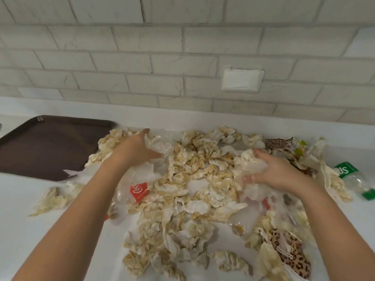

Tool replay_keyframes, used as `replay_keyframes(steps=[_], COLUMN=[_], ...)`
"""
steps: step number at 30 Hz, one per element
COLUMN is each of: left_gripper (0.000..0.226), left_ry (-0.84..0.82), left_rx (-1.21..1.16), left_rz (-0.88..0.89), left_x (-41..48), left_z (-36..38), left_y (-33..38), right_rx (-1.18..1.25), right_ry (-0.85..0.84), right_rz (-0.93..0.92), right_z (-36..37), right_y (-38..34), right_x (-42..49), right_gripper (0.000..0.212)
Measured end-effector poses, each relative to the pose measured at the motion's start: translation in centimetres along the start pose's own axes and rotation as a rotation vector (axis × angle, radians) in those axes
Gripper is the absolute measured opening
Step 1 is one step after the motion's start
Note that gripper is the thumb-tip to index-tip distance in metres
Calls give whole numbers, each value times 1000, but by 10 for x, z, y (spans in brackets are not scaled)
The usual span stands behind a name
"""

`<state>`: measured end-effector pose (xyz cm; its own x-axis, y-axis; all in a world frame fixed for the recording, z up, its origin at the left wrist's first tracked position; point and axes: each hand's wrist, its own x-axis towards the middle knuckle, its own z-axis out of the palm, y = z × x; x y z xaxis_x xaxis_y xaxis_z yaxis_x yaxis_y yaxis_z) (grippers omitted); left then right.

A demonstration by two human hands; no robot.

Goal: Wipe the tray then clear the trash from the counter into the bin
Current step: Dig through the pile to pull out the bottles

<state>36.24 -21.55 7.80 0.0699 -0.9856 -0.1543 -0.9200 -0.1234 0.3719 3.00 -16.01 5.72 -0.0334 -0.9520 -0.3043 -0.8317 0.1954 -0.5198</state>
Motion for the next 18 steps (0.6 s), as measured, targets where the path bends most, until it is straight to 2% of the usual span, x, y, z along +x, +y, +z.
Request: replay_keyframes(steps=[2, 4, 7, 9, 12, 13, 15, 18], left_gripper=[98, 101, 93, 81, 41, 36, 40, 47], left_ry=[-82, -208, -360, -349, -211, -182, -158, -151], left_rx=[138, 350, 660, 764, 747, 724, 689, 563], left_rz=[146, 218, 202, 182, 210, 221, 251, 236], left_x=[5, 14, 23, 21, 15, 13, 3, -11], left_z=[14, 36, 73, 95, 116, 118, 119, 116], left_y=[27, 54, 83, 86, 75, 69, 61, 52], right_rx=[-91, -159, -255, -368, -450, -446, -437, -425], right_ry=[-15, -50, -234, -307, -215, -170, -103, -48], right_rz=[-73, -42, 17, 13, -25, -49, -89, -131], right_z=[8, 17, 39, 56, 71, 74, 77, 83], right_y=[-22, -44, -56, -53, -44, -42, -37, -32], right_x=[21, 40, 63, 68, 59, 52, 38, 19], right_gripper=[112, 109, 80, 66, 47, 38, 29, 30])
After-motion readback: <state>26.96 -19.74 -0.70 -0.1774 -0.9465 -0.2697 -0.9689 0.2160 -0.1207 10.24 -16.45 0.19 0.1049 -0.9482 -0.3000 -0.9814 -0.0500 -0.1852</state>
